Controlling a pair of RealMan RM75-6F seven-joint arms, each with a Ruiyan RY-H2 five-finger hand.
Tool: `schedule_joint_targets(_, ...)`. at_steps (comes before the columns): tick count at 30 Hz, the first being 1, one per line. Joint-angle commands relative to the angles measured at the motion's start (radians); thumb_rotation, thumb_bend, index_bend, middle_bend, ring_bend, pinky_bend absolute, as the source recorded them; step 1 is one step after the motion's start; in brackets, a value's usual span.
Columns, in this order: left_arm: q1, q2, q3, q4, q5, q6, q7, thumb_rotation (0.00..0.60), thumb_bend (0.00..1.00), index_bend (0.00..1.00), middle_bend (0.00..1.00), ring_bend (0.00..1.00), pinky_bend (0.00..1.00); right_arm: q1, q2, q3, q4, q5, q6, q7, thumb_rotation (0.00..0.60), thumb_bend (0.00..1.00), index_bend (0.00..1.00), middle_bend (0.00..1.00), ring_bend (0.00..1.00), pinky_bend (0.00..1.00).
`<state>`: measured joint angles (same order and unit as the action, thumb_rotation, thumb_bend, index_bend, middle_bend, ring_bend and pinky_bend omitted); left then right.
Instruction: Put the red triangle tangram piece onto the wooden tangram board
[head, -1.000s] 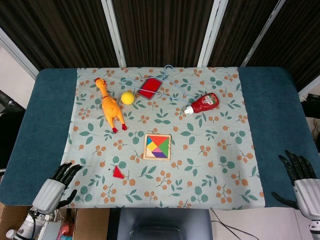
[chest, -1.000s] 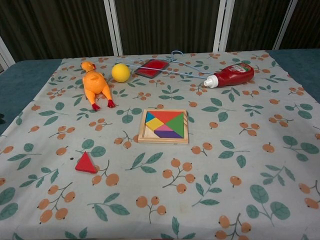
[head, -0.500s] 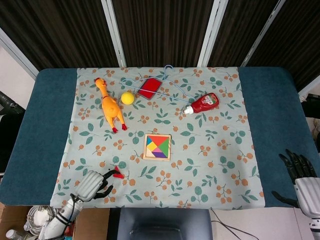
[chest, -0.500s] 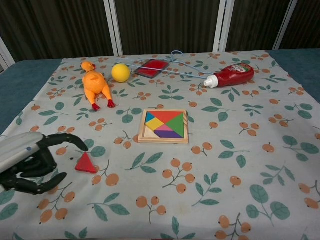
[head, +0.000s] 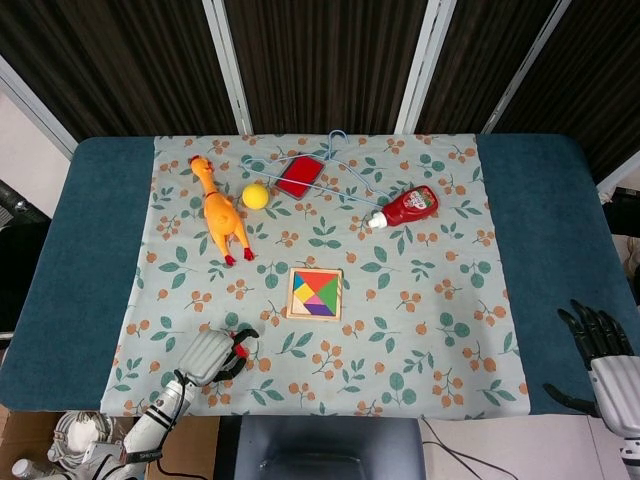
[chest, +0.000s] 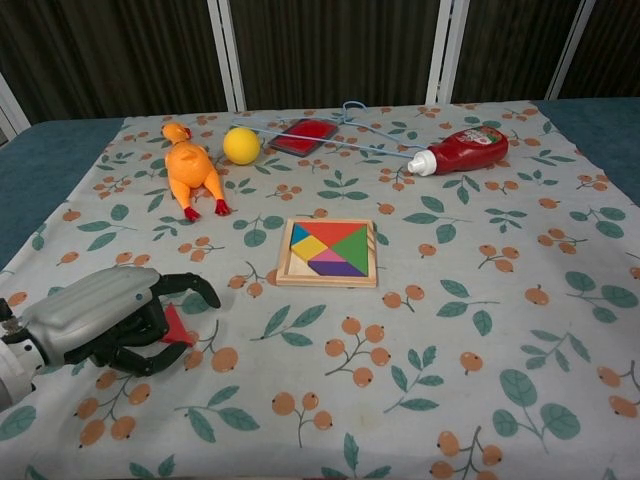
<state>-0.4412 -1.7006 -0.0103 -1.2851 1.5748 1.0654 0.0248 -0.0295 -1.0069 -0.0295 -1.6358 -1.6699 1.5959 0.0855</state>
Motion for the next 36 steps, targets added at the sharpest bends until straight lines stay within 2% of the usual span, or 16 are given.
schedule_joint_targets(1,-0.004,0.000,0.006,0.006,-0.021,-0.015,0.024,0.600,0.43,0.31,1.00,1.00,1.00,-0.001,0.002,0.000,0.001,-0.001,0.002,0.003,0.600,0.20,0.00,0.00,0.00,0.00)
schedule_joint_targets(11,-0.008,0.021,0.015,-0.025,-0.029,0.004,0.047,0.600,0.43,0.31,1.00,1.00,1.00,0.000,0.000,-0.001,0.000,-0.004,0.000,-0.002,0.600,0.20,0.00,0.00,0.00,0.00)
schedule_joint_targets(18,-0.007,0.020,0.021,-0.006,-0.043,0.006,0.037,0.600,0.43,0.36,1.00,1.00,1.00,-0.001,-0.001,-0.001,0.000,-0.003,0.003,0.000,0.600,0.20,0.00,0.00,0.00,0.00)
schedule_joint_targets(24,-0.010,0.009,0.026,0.013,-0.029,0.027,0.027,0.600,0.43,0.45,1.00,1.00,1.00,0.000,-0.001,-0.002,0.000,-0.006,0.002,-0.002,0.600,0.20,0.00,0.00,0.00,0.00)
schedule_joint_targets(29,-0.011,-0.004,0.026,0.030,-0.020,0.048,0.027,0.600,0.43,0.58,1.00,1.00,1.00,0.000,0.000,-0.003,-0.001,-0.007,0.001,-0.002,0.600,0.20,0.00,0.00,0.00,0.00)
schedule_joint_targets(36,-0.012,-0.012,0.024,0.041,-0.021,0.063,0.018,0.600,0.43,0.63,1.00,1.00,1.00,0.000,0.001,-0.004,-0.001,-0.008,0.001,-0.002,0.600,0.20,0.00,0.00,0.00,0.00)
